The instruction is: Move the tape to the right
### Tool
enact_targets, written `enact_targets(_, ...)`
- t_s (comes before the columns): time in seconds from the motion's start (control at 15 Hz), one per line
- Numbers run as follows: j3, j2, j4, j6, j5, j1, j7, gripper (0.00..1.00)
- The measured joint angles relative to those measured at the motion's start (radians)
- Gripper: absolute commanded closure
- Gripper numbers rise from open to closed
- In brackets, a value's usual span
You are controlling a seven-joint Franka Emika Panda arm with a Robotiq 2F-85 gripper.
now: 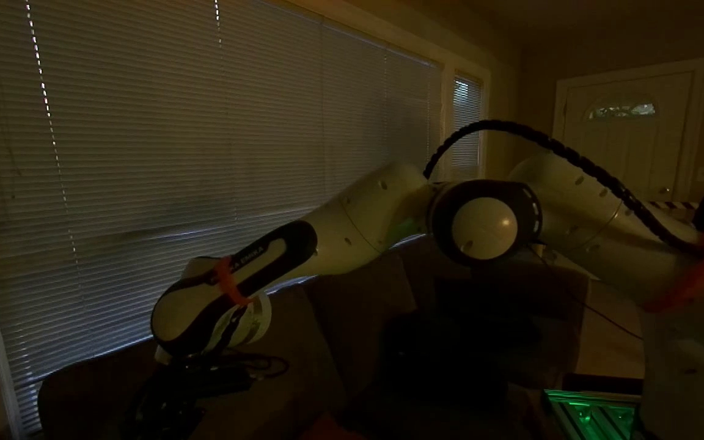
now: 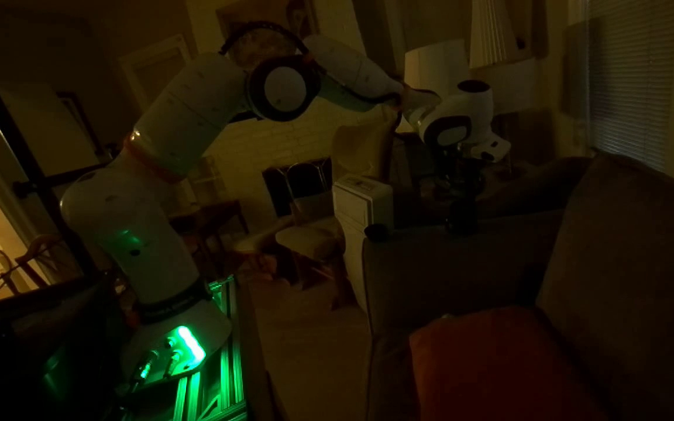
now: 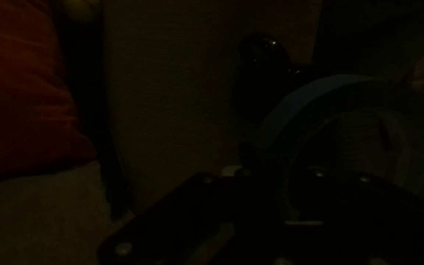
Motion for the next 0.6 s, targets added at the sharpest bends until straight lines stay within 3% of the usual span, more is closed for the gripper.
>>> enact_targets(0.6,0.0,0.066,0.099,0.0,-0.01,0.015,0.018,0.95)
